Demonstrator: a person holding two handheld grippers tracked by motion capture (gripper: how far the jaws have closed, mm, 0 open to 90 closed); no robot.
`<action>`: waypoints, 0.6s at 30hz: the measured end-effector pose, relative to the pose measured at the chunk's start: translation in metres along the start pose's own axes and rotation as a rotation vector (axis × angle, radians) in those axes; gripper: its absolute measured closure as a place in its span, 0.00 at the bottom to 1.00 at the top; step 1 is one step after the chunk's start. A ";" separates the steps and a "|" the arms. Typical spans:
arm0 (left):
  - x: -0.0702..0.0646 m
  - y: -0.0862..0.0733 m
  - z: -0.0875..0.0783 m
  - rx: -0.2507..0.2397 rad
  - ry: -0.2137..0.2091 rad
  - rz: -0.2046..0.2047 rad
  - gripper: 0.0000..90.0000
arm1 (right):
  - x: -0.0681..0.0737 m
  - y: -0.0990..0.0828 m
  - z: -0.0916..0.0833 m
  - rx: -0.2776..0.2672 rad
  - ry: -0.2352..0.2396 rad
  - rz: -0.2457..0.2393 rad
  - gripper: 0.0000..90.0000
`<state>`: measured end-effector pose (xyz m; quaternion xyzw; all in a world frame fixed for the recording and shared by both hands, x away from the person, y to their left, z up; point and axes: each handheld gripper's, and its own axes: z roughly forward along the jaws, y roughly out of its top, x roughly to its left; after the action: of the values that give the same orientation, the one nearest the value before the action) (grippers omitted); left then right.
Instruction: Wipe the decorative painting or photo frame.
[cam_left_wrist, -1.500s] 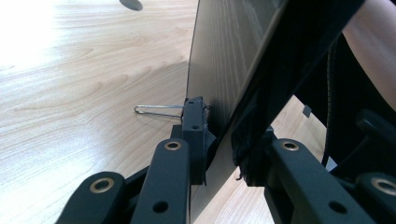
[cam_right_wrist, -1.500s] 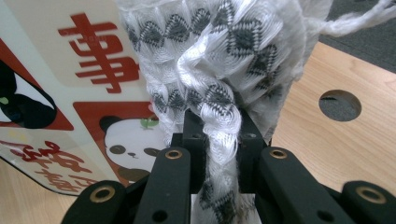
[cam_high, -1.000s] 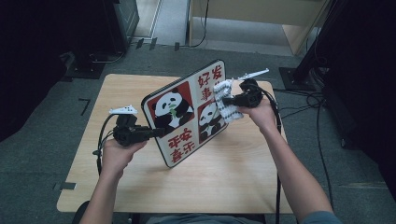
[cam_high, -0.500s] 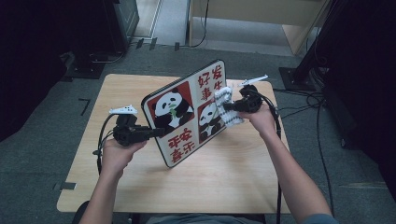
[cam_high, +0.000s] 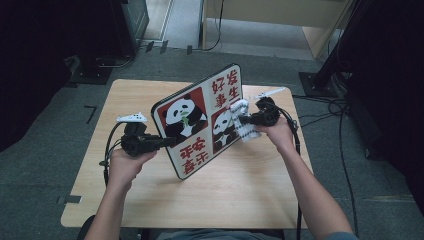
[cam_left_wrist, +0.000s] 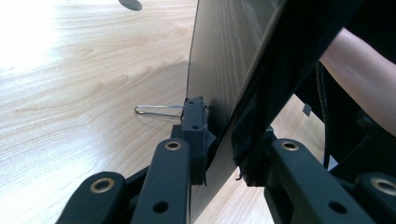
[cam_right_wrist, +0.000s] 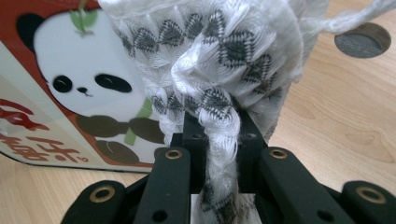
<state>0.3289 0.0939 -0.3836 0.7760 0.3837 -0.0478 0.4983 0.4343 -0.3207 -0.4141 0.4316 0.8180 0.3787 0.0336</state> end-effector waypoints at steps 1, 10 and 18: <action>0.000 0.000 0.000 0.000 0.000 0.001 0.85 | 0.000 -0.001 0.001 0.002 0.000 0.003 0.89; 0.000 0.000 0.000 -0.001 -0.001 0.003 0.85 | -0.003 -0.016 0.011 0.018 0.006 0.023 0.89; 0.000 0.000 0.000 -0.001 0.000 0.004 0.85 | -0.007 -0.028 0.019 0.035 0.010 0.044 0.89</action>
<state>0.3286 0.0936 -0.3835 0.7764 0.3822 -0.0469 0.4988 0.4265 -0.3242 -0.4474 0.4482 0.8149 0.3671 0.0136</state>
